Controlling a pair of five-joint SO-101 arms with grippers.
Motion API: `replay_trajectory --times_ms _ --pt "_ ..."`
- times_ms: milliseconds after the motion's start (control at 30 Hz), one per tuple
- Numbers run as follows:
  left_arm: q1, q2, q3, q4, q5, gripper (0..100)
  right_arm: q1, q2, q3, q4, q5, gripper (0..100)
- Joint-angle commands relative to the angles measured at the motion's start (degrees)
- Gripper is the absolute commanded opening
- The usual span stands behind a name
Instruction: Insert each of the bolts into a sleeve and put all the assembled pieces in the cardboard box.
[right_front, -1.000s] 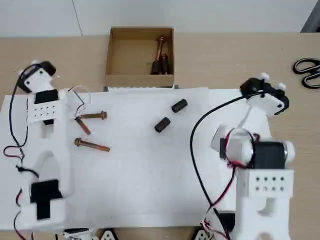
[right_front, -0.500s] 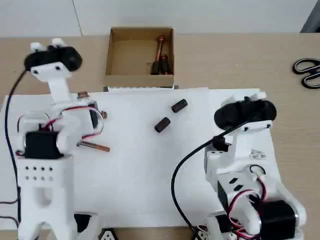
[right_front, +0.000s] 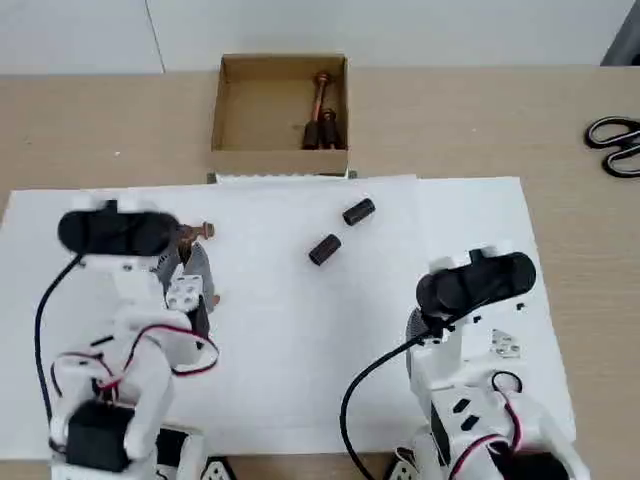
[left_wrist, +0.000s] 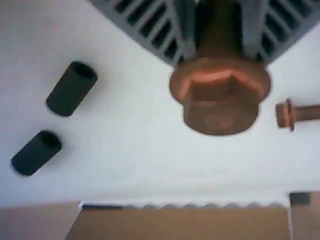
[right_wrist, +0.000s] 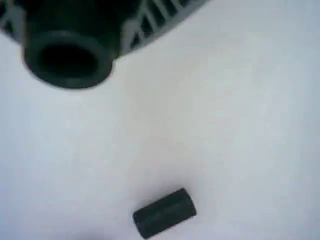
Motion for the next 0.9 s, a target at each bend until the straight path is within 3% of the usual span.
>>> replay_trajectory --times_ms 0,267,467,667,867 --pt "1.14 -8.18 5.67 -6.24 1.14 0 -3.91 -4.00 4.48 -5.93 0.70 0.2" --pt "1.14 -18.64 14.99 -9.14 1.14 0 -20.79 -13.67 20.22 -21.76 1.05 0.2" --pt "1.14 -21.89 20.18 -10.20 3.87 0 -21.58 -12.97 28.40 -32.57 5.71 0.2" --pt "3.87 -21.89 22.02 -20.40 9.67 0 -22.11 -12.97 34.64 -41.19 10.02 0.2" --pt "10.02 -21.89 25.01 -30.77 14.51 1 -29.76 -12.97 37.45 -44.62 10.02 0.2"
